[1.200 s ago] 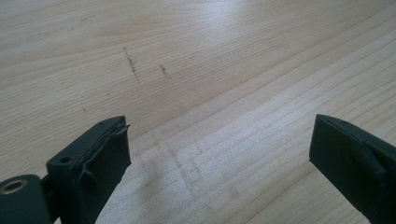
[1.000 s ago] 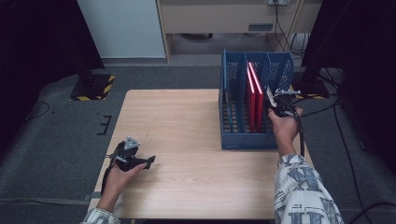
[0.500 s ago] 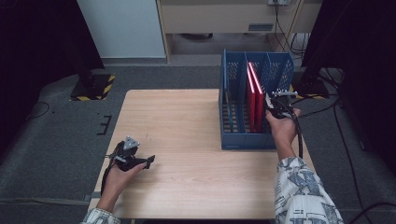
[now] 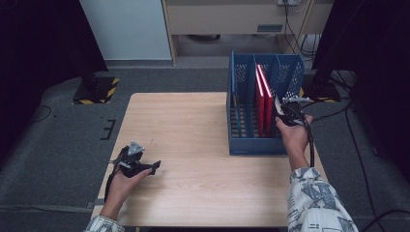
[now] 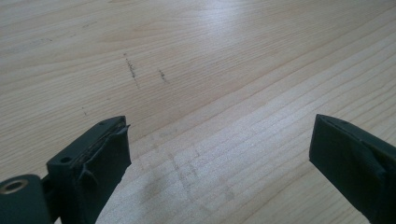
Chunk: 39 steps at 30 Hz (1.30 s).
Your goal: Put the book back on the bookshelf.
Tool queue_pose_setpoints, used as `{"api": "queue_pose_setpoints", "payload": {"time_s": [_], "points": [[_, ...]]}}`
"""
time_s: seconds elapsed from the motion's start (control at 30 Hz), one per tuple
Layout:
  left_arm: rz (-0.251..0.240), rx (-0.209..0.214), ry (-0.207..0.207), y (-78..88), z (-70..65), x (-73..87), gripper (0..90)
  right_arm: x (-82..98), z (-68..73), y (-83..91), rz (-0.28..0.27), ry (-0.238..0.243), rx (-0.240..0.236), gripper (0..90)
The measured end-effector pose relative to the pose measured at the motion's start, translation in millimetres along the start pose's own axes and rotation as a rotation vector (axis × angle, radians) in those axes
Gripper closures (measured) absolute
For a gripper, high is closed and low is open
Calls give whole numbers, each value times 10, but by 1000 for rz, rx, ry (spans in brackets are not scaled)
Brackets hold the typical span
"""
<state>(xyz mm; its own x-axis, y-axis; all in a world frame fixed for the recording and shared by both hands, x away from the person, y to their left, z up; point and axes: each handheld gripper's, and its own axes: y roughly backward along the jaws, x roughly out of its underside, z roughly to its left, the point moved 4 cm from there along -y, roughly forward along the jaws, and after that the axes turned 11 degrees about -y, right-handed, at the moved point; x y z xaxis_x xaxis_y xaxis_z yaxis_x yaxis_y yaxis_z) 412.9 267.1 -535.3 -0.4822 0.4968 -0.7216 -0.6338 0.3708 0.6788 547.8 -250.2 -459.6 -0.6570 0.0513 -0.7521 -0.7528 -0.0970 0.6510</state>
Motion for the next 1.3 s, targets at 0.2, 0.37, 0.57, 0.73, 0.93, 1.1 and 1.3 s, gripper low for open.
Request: {"api": "queue_pose_setpoints", "payload": {"time_s": [0.2, 0.37, 0.57, 0.73, 0.93, 1.1, 1.3], "points": [[-1, -1, 3, 5, 6, 1, 44, -8, -5, 21, -7, -4, 2, 585], [-5, -2, 5, 6, 7, -1, 44, -7, -7, 45, -10, -8, -3, 543], [-9, -3, 9, 13, 12, -1, 44, -2, -3, 80, -15, -9, -9, 499], [-10, -2, 10, 14, 12, -1, 44, -18, 3, 138, -27, -15, -18, 461], [-10, -3, 12, 17, 17, 0, 43, -29, 2, 229, -40, -15, -40, 414], [-9, -2, 11, 15, 13, -1, 43, -43, -12, 315, -62, -24, -69, 371], [-5, -1, 9, 9, 12, 2, 42, -24, -32, 372, -81, -39, -107, 314]]}}
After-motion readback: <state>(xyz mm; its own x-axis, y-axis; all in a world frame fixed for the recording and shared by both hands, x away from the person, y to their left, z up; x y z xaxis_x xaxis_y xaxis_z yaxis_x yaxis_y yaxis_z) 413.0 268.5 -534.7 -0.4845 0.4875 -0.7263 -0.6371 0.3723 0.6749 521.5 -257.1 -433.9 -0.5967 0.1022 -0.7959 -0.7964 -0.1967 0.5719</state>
